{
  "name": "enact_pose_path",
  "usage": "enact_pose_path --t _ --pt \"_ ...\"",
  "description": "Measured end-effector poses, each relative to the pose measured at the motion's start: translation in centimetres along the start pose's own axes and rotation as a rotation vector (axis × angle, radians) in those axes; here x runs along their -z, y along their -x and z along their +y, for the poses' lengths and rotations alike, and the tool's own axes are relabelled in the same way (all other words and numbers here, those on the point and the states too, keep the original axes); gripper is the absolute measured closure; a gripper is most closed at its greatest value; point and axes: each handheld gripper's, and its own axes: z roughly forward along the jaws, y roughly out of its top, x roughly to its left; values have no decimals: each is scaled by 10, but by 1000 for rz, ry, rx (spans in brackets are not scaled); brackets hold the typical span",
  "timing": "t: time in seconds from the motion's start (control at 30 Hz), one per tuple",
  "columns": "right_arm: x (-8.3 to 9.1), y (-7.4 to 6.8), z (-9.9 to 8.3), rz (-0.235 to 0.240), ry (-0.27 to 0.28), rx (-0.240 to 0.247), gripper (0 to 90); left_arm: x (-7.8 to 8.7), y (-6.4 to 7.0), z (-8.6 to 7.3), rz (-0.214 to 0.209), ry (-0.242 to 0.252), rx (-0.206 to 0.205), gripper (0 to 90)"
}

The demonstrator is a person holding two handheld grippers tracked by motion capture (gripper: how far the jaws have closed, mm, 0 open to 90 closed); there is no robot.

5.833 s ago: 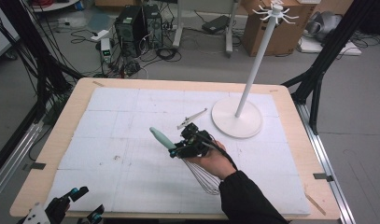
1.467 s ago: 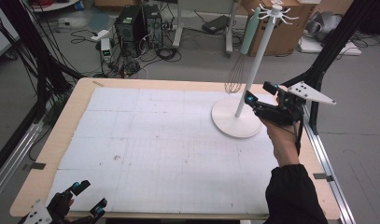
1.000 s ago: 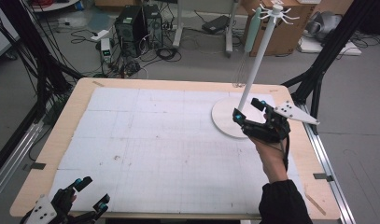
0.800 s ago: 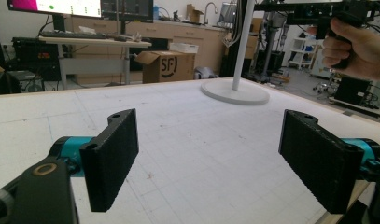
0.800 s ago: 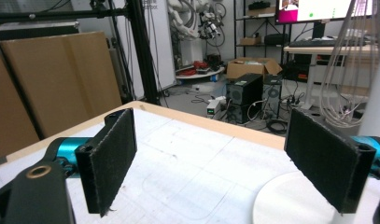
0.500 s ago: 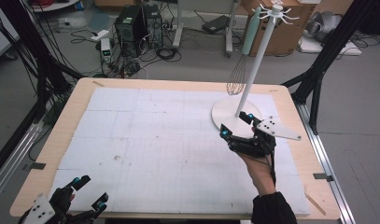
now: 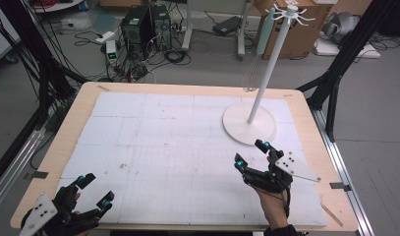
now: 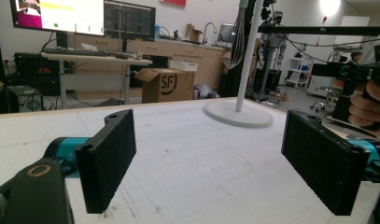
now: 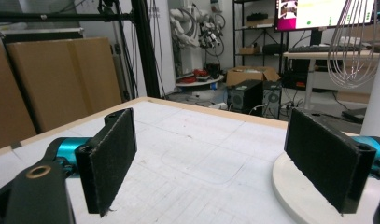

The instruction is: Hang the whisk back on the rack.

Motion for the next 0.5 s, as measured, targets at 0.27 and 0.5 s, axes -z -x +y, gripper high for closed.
enact_pose_path --t 0.27,0.5 --pt "15 -10 -15 6 -4 -5 159 -20 -6 -6 -14 12 -16 167" --pt "21 -23 -36 48 -57 -39 159 -19 -7 -14 -47 44 -33 153"
